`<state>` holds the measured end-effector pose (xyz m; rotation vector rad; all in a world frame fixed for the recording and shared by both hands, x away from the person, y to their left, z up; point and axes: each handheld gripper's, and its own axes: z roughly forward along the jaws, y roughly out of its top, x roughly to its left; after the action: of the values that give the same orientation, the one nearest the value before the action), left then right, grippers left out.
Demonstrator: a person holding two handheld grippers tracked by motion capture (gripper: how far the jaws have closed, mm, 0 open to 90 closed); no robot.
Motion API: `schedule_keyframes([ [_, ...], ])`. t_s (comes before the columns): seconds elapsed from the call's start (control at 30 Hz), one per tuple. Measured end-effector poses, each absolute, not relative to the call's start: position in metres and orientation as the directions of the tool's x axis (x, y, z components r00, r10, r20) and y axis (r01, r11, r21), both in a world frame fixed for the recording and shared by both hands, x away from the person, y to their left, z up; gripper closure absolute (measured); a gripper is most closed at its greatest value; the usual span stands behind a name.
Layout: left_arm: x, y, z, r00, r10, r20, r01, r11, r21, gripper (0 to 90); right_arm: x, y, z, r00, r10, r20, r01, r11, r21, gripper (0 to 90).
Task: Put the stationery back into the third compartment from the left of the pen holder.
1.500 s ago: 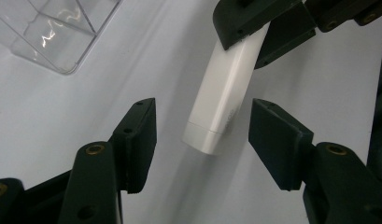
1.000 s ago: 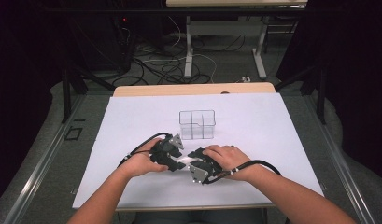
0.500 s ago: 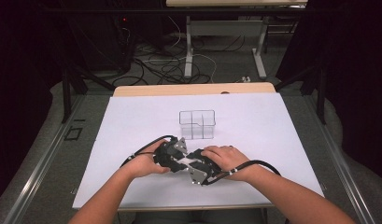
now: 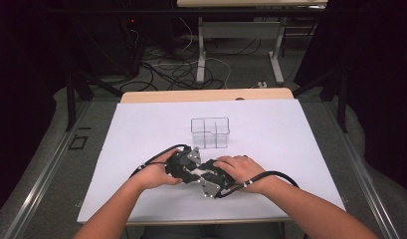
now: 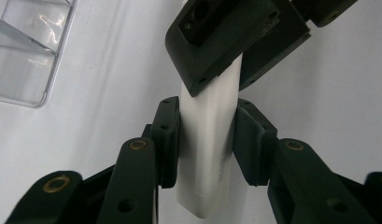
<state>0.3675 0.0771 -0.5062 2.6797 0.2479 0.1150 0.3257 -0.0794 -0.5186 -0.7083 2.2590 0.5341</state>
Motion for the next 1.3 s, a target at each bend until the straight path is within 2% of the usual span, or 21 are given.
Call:
schedule_keyframes([
  [0.5, 0.369, 0.077, -0.507, 0.981, 0.186, 0.049, 0.150, -0.898, 0.414, 66.0, 0.325, -0.077, -0.521, -0.571, -0.339, -0.748, -0.639, 0.756, 0.144, 65.7],
  [0.57, 0.370, 0.079, -0.509, 0.979, 0.195, 0.053, 0.157, -0.900, 0.407, 66.0, 0.325, -0.078, -0.521, -0.584, -0.312, -0.749, -0.623, 0.764, 0.167, 62.8],
  [0.63, 0.371, 0.081, -0.510, 0.977, 0.206, 0.052, 0.168, -0.897, 0.409, 66.0, 0.327, -0.080, -0.517, -0.577, -0.326, -0.748, -0.625, 0.766, 0.148, 59.0],
  [0.73, 0.373, 0.085, -0.509, 0.973, 0.226, 0.050, 0.186, -0.892, 0.412, 66.0, 0.329, -0.088, -0.515, -0.617, -0.257, -0.744, -0.581, 0.786, 0.210, 54.9],
  [0.83, 0.375, 0.088, -0.509, 0.964, 0.264, 0.039, 0.224, -0.878, 0.423, 66.0, 0.331, -0.092, -0.515, -0.630, -0.231, -0.741, -0.562, 0.795, 0.230, 49.7],
  [0.87, 0.376, 0.089, -0.508, 0.960, 0.278, 0.033, 0.238, -0.872, 0.429, 66.0, 0.332, -0.095, -0.516, -0.626, -0.203, -0.753, -0.557, 0.793, 0.248, 49.1],
  [1.03, 0.380, 0.094, -0.500, 0.939, 0.345, -0.012, 0.305, -0.813, 0.496, 66.0, 0.333, -0.112, -0.514, -0.717, -0.004, -0.698, -0.413, 0.808, 0.420, 41.1],
  [1.1, 0.381, 0.095, -0.498, 0.927, 0.374, -0.034, 0.334, -0.778, 0.532, 66.0, 0.335, -0.120, -0.512, -0.731, 0.034, -0.682, -0.379, 0.811, 0.447, 37.5],
  [1.2, 0.381, 0.095, -0.494, 0.913, 0.402, -0.062, 0.362, -0.732, 0.578, 66.0, 0.336, -0.132, -0.510, -0.781, 0.202, -0.591, -0.234, 0.783, 0.576, 32.5],
  [1.3, 0.382, 0.095, -0.488, 0.911, 0.406, -0.077, 0.366, -0.706, 0.607, 66.0, 0.338, -0.148, -0.507, -0.787, 0.333, -0.519, -0.125, 0.738, 0.663, 27.1],
])
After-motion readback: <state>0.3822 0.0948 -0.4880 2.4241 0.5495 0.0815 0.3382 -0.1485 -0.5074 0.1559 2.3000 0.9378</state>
